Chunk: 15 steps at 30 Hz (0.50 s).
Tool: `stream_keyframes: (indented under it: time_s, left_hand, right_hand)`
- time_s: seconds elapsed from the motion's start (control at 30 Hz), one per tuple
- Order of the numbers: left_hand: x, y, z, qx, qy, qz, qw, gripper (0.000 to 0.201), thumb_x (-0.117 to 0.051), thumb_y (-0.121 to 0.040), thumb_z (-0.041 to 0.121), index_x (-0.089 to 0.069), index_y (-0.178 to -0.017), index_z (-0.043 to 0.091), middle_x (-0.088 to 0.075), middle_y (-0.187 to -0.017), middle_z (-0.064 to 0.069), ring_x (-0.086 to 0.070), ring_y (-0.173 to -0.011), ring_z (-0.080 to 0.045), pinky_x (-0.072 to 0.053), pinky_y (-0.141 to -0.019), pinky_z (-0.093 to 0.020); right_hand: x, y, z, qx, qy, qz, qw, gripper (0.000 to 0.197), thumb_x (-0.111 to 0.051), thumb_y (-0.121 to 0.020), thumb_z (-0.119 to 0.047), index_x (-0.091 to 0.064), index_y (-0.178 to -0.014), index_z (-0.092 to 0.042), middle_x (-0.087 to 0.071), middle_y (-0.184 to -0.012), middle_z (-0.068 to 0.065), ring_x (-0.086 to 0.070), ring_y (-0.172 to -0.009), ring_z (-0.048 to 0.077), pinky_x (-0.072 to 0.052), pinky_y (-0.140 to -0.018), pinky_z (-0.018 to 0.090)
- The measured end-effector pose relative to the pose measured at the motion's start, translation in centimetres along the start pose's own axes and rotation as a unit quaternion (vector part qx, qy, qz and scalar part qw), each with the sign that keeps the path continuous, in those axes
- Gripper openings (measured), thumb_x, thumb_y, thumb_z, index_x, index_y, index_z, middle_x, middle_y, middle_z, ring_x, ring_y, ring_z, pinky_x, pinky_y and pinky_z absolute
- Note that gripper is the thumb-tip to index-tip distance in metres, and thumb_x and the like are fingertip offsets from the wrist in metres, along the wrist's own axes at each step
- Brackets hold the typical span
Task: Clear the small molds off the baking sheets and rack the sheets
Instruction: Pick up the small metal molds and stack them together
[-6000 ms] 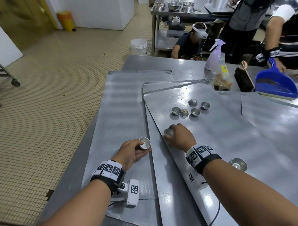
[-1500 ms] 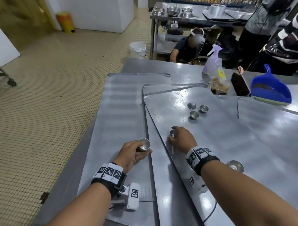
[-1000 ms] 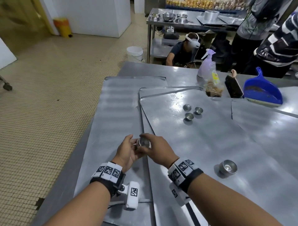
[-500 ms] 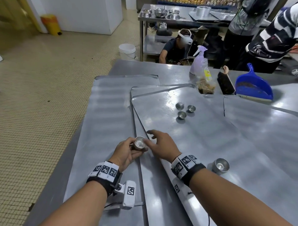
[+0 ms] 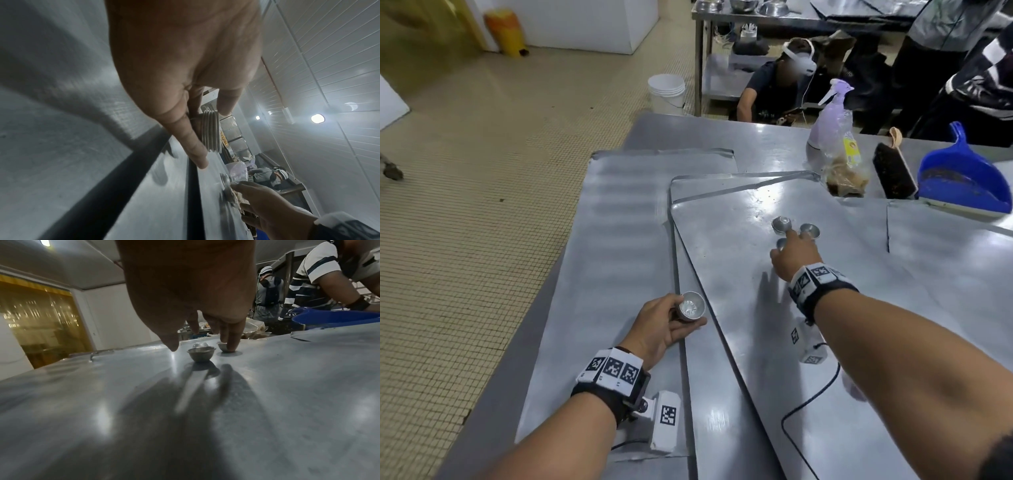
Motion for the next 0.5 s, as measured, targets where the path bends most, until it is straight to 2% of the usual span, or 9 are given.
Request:
stream_keyframes:
  time_s: [0.07, 0.17, 0.27, 0.4, 0.5]
  left_hand:
    - [0.3, 0.0, 0.1, 0.000, 0.004, -0.001, 1.000, 0.023, -0.053, -0.100, 0.013, -0.057, -0.109, -0.008, -0.070, -0.102, -0.031, -0.072, -0.093, -0.046, -0.062, -0.080, -0.042]
    - [0.5, -0.1, 0.1, 0.000, 0.006, 0.001, 1.000, 0.023, -0.054, -0.100, 0.012, -0.058, -0.109, -0.008, -0.070, -0.101, -0.029, -0.072, -0.094, -0.046, -0.062, -0.080, -0.041]
    - [0.7, 0.0, 0.0, 0.001, 0.009, -0.003, 1.000, 0.025, -0.054, -0.100, 0.012, -0.057, -0.111, -0.009, -0.069, -0.104, -0.030, -0.072, -0.094, -0.046, -0.063, -0.077, -0.039]
    - [0.8, 0.2, -0.2, 0.002, 0.012, -0.006, 1.000, 0.024, -0.055, -0.099, 0.012, -0.058, -0.111, -0.008, -0.069, -0.107, -0.031, -0.072, -0.095, -0.046, -0.063, -0.077, -0.039]
    - [0.9, 0.6, -0.3, 0.000, 0.010, -0.009, 1.000, 0.023, -0.055, -0.099, 0.012, -0.058, -0.110, -0.008, -0.069, -0.109, -0.031, -0.072, -0.095, -0.046, -0.063, -0.078, -0.040]
  right_hand:
    - [-0.7, -0.6, 0.0, 0.019, 0.004, -0.016, 1.000, 0.067, -0.054, -0.091, -0.023, -0.024, -0.151, -0.020, -0.043, -0.142, 0.019, -0.046, -0.127, 0.041, -0.047, -0.095, 0.047]
    - [-1.1, -1.0, 0.2, 0.040, 0.003, -0.020, 0.999, 0.051, -0.053, -0.092, -0.020, -0.039, -0.141, -0.012, -0.056, -0.125, 0.019, -0.055, -0.114, 0.039, -0.047, -0.087, 0.041]
    - [-1.0, -0.3, 0.3, 0.027, 0.011, 0.002, 1.000, 0.037, -0.051, -0.095, -0.023, -0.051, -0.129, -0.008, -0.054, -0.128, 0.022, -0.054, -0.116, 0.040, -0.048, -0.090, 0.043]
    - [-1.4, 1.4, 0.0, 0.024, 0.008, -0.006, 1.000, 0.039, -0.056, -0.091, -0.034, -0.057, -0.122, -0.009, -0.049, -0.129, 0.021, -0.053, -0.116, 0.041, -0.049, -0.095, 0.047]
    - [-1.9, 3.0, -0.6, 0.027, -0.005, -0.014, 1.000, 0.043, -0.060, -0.087, -0.041, -0.060, -0.122, -0.015, -0.048, -0.127, 0.016, -0.050, -0.120, 0.037, -0.048, -0.098, 0.045]
Point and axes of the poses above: each hand's wrist, its own y-axis away from the middle knuckle, its own x-axis out of the back of the hand, z = x × y, the point moved 9 cm from there along -y, towards the middle knuckle
